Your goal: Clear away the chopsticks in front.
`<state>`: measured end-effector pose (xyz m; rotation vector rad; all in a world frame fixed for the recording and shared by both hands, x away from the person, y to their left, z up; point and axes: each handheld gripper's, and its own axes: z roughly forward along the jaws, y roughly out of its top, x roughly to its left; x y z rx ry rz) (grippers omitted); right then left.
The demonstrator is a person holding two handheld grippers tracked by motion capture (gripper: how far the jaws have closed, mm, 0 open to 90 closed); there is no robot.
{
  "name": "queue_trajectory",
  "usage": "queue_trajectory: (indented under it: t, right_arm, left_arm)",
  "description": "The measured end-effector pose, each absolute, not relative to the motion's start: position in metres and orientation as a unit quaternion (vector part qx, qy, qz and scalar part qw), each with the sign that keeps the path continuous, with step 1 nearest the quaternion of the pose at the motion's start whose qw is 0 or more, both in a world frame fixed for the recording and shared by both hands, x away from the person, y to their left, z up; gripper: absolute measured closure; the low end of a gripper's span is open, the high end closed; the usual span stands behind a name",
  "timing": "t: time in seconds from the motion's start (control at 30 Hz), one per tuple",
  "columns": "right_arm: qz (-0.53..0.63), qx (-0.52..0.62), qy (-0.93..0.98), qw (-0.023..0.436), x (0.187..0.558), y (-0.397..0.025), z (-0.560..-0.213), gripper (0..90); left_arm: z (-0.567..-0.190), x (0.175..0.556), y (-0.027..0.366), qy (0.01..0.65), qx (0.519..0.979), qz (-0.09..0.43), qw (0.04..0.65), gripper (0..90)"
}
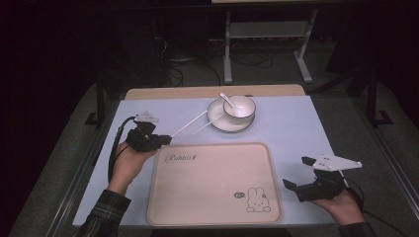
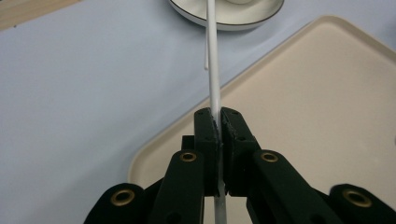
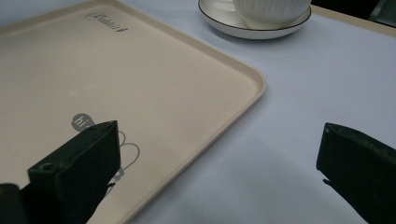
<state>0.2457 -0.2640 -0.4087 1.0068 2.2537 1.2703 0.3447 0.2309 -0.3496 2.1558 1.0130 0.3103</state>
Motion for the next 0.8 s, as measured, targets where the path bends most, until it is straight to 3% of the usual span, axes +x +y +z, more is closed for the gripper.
queue_trajectory:
  t: [0.43, 0.8]
  right_arm:
    - [0.448, 0.356, 0.799, 0.184, 0.245, -0.263, -0.408, 0.0]
    - [0.445, 0.356, 0.801, 0.184, 0.247, -0.265, -0.409, 0.0]
  left_arm:
    - [-0.377, 0.296, 0.231, 0.389, 0.846, 0.111, 0.348, 85.9]
    - [-0.403, 0.294, 0.230, 0.400, 0.852, 0.090, 0.325, 85.9]
